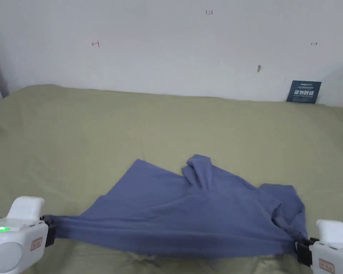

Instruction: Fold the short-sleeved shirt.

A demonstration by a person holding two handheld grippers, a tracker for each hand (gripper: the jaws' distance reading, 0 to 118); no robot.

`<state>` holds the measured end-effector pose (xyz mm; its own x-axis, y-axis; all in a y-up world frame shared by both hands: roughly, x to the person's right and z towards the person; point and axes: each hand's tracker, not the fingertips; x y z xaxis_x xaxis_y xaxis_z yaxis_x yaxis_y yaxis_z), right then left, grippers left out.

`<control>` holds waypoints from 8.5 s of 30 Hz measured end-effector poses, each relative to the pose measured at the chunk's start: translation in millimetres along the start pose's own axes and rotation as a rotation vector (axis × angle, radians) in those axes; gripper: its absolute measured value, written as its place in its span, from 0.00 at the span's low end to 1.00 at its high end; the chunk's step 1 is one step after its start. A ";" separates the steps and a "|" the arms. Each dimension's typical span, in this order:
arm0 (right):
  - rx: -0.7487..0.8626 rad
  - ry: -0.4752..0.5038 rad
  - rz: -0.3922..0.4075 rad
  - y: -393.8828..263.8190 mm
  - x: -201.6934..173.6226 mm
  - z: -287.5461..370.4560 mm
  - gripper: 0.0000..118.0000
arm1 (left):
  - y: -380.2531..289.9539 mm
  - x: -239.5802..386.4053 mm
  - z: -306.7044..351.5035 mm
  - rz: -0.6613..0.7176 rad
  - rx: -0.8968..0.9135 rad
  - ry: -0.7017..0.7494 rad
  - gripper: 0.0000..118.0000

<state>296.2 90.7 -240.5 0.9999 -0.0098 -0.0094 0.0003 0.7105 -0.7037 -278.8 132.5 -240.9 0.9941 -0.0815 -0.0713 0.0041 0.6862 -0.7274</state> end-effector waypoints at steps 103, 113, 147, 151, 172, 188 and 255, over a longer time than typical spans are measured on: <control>0.451 -0.108 0.146 281.9 19.8 187.4 0.02 | 178.5 39.7 102.7 0.036 0.249 -0.069 0.01; 0.567 -0.170 0.013 319.2 45.7 245.4 0.02 | 302.7 61.9 142.0 0.025 0.340 -0.016 0.01; 0.626 -0.245 0.007 585.8 22.3 87.5 0.02 | 534.0 101.9 8.6 -0.036 0.419 0.223 0.01; 0.561 -0.245 0.014 574.8 22.7 31.6 0.02 | 519.4 104.6 -45.1 -0.012 0.374 0.210 0.01; 0.202 -0.118 -0.007 306.0 36.5 -106.9 0.02 | 298.4 99.8 -157.7 -0.077 0.123 0.103 0.01; 0.112 -0.014 0.033 58.7 33.7 63.2 0.02 | 64.9 56.0 -22.3 -0.098 0.052 -0.009 0.01; -0.072 0.097 -0.059 -64.1 55.7 88.4 0.82 | -41.0 16.8 -21.7 0.085 -0.176 -0.116 0.02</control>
<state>353.1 106.8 -133.1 0.9922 -0.1208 -0.0324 0.0551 0.6546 -0.7540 -264.7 87.4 -227.2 0.9959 0.0620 -0.0660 -0.0893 0.5496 -0.8306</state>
